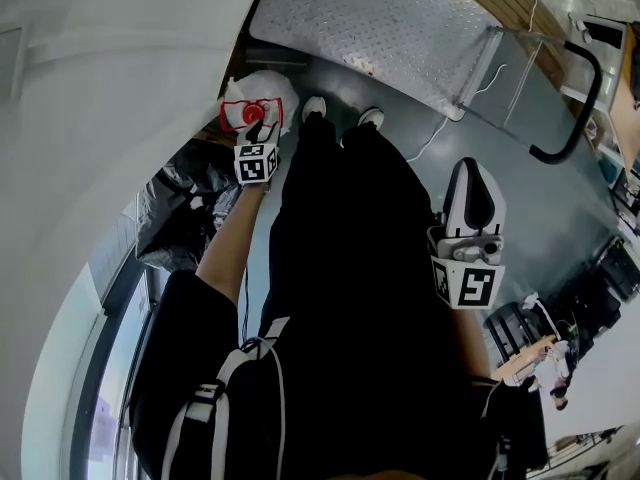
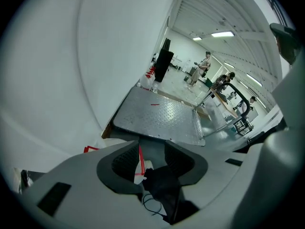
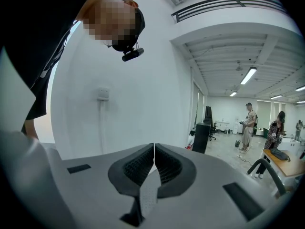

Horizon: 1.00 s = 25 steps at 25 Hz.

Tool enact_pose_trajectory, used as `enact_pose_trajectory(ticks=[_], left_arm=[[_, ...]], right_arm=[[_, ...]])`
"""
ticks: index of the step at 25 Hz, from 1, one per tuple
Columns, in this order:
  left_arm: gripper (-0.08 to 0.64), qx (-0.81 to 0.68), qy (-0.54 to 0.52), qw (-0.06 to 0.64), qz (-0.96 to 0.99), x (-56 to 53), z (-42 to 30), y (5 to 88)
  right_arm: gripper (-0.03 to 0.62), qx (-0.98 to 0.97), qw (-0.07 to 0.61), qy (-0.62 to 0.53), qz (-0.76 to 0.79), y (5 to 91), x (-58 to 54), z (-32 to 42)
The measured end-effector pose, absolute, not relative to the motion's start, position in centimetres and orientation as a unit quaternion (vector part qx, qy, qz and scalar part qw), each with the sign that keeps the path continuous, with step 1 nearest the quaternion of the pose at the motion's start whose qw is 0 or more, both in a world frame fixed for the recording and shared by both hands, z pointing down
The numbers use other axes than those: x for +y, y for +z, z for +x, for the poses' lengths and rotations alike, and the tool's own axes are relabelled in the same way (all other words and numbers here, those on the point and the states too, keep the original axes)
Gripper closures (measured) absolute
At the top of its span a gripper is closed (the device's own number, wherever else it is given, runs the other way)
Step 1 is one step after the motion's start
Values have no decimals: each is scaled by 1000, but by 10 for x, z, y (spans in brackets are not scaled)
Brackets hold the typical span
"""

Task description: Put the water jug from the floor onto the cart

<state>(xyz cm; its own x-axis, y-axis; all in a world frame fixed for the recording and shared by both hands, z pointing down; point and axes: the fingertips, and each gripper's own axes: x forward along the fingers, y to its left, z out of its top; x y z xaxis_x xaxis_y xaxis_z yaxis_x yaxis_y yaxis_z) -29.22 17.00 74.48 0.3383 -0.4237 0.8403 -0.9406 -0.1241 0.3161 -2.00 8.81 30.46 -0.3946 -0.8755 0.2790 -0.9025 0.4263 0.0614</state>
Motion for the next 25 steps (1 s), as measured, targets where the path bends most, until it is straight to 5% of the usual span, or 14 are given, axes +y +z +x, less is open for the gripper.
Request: enact_pose_trajectory(ticks=[25], left_arm=[[395, -452, 345, 466, 678, 174, -285, 832]], right_arm=[[574, -807, 162, 71, 563, 343, 95, -13]])
